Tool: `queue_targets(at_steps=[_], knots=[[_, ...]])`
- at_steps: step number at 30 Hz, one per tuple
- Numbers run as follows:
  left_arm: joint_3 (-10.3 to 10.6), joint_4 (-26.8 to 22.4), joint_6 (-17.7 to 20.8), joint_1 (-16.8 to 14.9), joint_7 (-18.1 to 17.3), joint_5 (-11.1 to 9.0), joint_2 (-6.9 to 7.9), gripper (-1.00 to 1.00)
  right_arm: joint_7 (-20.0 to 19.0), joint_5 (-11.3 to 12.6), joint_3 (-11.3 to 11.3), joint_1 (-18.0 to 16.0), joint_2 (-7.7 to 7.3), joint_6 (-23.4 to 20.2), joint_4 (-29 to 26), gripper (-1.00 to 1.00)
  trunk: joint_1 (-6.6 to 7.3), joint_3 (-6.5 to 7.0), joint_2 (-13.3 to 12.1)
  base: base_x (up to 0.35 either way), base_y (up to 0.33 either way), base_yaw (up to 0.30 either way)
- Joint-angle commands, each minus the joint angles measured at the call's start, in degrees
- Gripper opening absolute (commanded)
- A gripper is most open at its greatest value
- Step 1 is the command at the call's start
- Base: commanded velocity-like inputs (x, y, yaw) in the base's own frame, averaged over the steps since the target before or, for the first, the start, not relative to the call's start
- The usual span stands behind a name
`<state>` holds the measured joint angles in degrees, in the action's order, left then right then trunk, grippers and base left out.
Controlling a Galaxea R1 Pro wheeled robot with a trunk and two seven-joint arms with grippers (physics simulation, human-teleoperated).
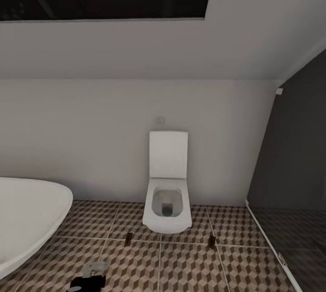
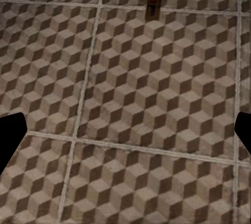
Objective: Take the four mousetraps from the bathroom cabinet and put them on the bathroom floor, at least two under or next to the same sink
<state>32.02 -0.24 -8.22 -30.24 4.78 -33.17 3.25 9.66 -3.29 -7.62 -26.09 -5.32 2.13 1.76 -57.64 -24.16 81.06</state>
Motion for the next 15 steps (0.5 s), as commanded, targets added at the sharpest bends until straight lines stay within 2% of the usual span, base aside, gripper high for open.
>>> queue_targets(at_steps=[1,2,4,9,15], knots=[[0.5,0.0,-0.1,0.6,0.2,-0.3,-0.02,1.00,0.1,-0.4,-0.4,0.9,0.00,0.2,0.2,1.00,0.23,0.13,-0.4,0.000,0.000,0.000],[0.5,0.0,-0.1,0.6,0.2,-0.3,-0.02,1.00,0.1,-0.4,-0.4,0.9,0.00,0.2,0.2,1.00,0.45,0.31,-0.8,0.000,0.000,0.000],[0.5,0.0,0.0,2.0,0.2,-0.3,-0.03,1.00,0.1,-0.3,-0.4,3.9,0.07,0.5,0.2,1.00,0.89,0.67,-1.6,0.000,0.000,0.000],[0.5,0.0,0.1,4.5,0.2,-0.3,-0.06,1.00,0.1,-0.3,-0.4,8.4,0.95,0.7,0.2,1.00,1.99,1.57,-3.6,0.000,0.000,0.000],[0.5,0.0,0.2,6.5,0.1,-0.3,-0.11,1.00,0.1,-0.2,-0.5,11.3,2.10,0.8,0.2,1.00,3.30,2.64,-6.0,0.000,0.000,0.000]])
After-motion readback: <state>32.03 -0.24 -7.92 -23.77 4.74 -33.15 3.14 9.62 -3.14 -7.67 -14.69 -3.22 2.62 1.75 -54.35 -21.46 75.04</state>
